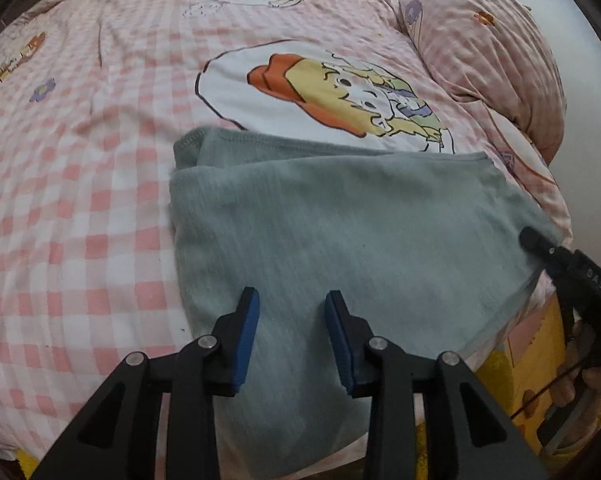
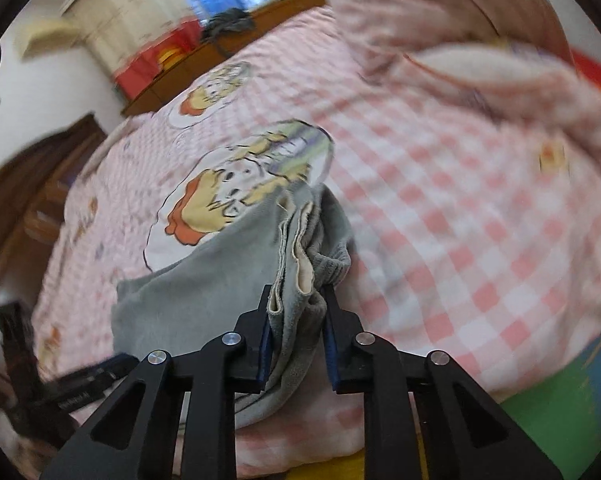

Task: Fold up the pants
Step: 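Fold the pants bundle over again with the right gripper and flatten it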

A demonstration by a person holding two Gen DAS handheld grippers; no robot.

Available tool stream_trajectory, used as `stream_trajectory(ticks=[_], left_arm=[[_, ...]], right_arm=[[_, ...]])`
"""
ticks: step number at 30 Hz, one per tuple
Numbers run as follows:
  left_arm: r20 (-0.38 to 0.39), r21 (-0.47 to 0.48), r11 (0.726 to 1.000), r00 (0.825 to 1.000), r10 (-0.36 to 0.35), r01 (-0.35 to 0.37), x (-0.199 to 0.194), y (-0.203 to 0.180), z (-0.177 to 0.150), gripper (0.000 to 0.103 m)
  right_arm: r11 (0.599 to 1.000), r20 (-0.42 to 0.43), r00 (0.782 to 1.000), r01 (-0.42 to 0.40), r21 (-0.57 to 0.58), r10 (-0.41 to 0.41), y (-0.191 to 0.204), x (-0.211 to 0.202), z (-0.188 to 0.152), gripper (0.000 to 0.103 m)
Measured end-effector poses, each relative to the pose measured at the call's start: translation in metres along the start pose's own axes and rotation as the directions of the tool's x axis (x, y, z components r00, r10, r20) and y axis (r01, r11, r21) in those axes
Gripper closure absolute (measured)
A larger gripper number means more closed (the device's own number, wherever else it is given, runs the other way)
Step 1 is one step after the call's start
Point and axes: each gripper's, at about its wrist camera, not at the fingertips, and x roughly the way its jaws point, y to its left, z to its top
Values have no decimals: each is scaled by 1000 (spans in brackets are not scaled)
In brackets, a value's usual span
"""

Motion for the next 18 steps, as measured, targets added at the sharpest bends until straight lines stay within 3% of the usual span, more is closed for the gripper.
stream_trajectory(ticks=[3,6,9,18], left_arm=[[12,-1,1000,1000,14,-14,-9,1,0,67],[24,-15,1000,999,24,-24,-15,7,1,67],[37,-33,998,998,50,-49,-22,15,1,67],[59,-74,995,995,76,-72,-36,35,-7,65]], right_arm=[[993,29,999,31,-117,-28,24,-7,3,82],[956,75,994,102,-276,-84,57,-14,1,83],[919,103,991,123,-375,-91,82,-15,-2,83],[883,116,990,125,-452,-81,111,-16,-10,83]])
